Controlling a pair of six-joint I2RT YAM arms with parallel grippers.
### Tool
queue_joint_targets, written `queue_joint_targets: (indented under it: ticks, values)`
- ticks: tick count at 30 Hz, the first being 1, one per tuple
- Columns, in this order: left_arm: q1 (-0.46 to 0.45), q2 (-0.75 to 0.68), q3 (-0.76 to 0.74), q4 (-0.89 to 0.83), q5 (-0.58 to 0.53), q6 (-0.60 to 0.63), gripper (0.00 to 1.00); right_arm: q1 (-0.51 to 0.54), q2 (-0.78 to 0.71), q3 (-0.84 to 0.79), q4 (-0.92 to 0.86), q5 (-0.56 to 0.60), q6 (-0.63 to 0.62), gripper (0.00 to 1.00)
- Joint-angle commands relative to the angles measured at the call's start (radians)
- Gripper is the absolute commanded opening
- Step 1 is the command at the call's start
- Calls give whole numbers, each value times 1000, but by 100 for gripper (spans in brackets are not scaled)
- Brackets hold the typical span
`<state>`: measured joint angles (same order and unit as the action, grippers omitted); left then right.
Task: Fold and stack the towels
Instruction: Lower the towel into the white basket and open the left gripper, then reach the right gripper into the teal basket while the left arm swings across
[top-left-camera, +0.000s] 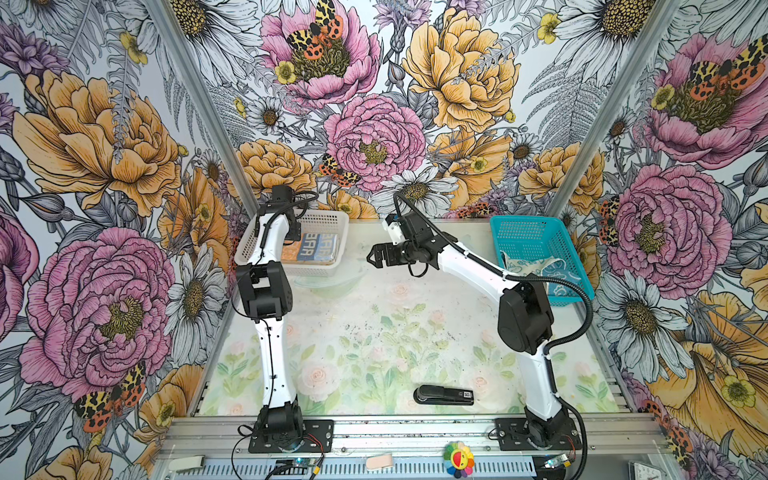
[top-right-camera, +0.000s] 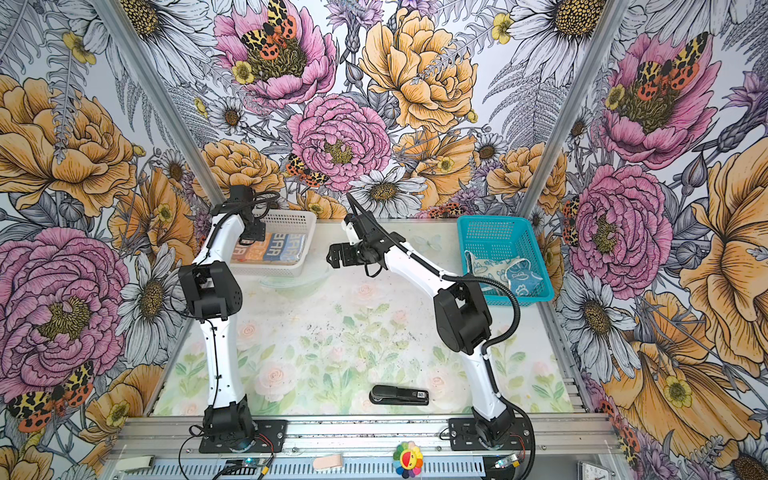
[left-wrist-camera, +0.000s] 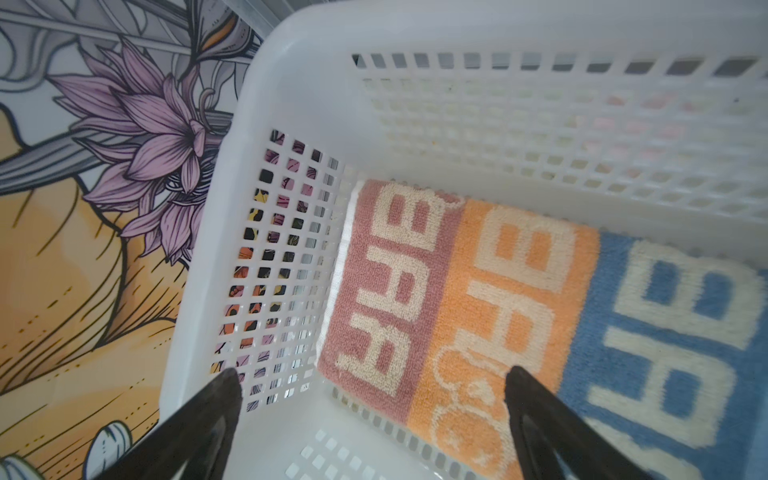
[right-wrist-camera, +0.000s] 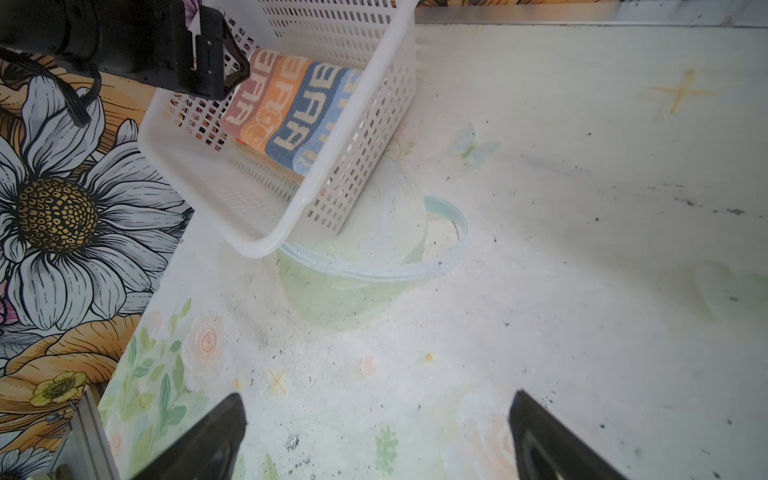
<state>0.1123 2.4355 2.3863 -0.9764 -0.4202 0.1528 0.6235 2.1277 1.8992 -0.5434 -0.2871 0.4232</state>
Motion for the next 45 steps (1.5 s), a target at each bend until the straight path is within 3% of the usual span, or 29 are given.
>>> queue_joint_targets:
  ticks: [1,6,14,20,25,31,40,45]
  values:
    - [-43,-118,14,19,84,-66,99,-20,-128,-31,-36,76,-48,99]
    - [-136,-196,16,32,133,-89,99,-108,-278,-131,-86,173,-69,99]
    - [-416,-293,-7,142,148,-115,99,-421,-551,-351,-124,286,-47,99]
    - [-667,-248,16,245,98,-56,99,-699,-616,-493,-140,270,11,99]
    - [-799,-147,107,255,80,-24,99,-838,-559,-544,-139,228,22,99]
    - [-904,-67,155,255,60,15,99,-878,-448,-559,-127,293,17,99]
    - [-926,-37,122,256,129,-40,99,-886,-229,-470,-121,256,13,97]
    - [-931,-23,111,258,129,-34,99,-874,-160,-452,-65,200,40,82]
